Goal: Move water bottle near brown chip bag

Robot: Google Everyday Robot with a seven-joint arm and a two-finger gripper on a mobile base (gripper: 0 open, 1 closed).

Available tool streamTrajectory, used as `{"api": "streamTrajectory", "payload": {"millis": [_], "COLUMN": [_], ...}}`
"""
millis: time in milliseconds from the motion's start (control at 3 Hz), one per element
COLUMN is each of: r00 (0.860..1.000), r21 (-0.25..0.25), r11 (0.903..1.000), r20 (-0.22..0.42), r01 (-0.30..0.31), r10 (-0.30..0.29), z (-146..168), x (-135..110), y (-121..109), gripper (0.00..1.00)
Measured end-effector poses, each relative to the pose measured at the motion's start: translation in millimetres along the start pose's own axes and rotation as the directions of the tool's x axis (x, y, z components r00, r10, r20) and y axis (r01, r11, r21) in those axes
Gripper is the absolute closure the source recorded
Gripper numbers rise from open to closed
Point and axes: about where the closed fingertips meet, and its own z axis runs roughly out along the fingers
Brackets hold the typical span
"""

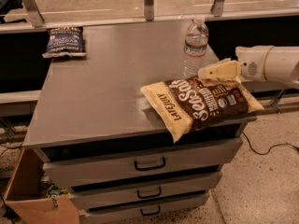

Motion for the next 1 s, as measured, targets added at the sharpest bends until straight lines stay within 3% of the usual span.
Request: {"api": "streamTrajectory", "payload": {"millis": [333, 667, 1000], "r00": [0.996, 0.983, 0.971], "r21": [0.052, 0.102, 0.138], "r11": [0.9985, 0.9897, 0.9817], "r20": [0.089, 0.144, 0.183], "r01": [0.020, 0.101, 0.132], "r10": [-0.024, -0.115, -0.156], "z": [-56, -110, -130], "x": [-4, -32, -62], "y": [-35, -65, -74], "gripper": [0.00, 0.00, 0.00]}}
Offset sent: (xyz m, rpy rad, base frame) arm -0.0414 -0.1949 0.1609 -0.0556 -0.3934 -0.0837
